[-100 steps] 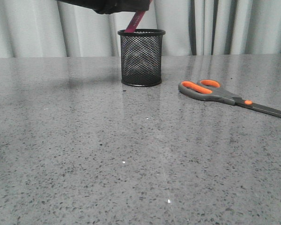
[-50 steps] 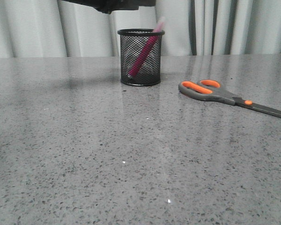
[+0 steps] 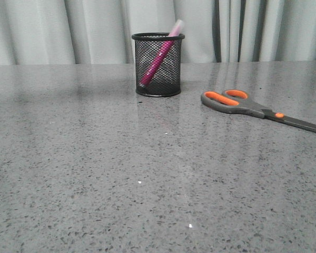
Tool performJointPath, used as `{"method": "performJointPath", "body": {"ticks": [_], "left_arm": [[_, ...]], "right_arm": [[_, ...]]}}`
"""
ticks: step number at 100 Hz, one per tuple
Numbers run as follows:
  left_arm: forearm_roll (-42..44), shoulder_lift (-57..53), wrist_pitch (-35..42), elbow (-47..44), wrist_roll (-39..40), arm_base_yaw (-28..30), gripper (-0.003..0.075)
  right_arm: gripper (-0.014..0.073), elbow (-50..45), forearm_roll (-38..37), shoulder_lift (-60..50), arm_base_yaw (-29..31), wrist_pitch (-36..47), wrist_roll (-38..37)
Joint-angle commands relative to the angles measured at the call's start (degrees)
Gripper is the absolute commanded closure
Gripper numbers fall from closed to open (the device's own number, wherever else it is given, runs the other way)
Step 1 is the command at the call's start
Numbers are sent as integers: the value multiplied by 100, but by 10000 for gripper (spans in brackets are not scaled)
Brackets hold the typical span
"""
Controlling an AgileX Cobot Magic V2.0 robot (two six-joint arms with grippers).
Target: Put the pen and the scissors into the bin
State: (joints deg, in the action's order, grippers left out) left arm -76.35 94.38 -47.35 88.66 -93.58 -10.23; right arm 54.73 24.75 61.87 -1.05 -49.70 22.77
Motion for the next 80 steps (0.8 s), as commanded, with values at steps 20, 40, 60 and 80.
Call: {"method": "performJointPath", "body": {"ticks": [20, 40, 60, 80], "left_arm": [[949, -1436, 992, -829, 1758, 465, 740], [760, -2633, 2355, -2591, 1758, 819, 739], [658, -3414, 2253, -3663, 1792, 1295, 739], [616, -4015, 2214, -4300, 1792, 1600, 739]], "right_arm": [[212, 208, 157, -74, -7, 760, 109], [212, 222, 157, -34, -128, 803, 364], [212, 322, -18, 358, -589, 681, 720], [212, 612, -644, 968, -1196, 486, 710]]}}
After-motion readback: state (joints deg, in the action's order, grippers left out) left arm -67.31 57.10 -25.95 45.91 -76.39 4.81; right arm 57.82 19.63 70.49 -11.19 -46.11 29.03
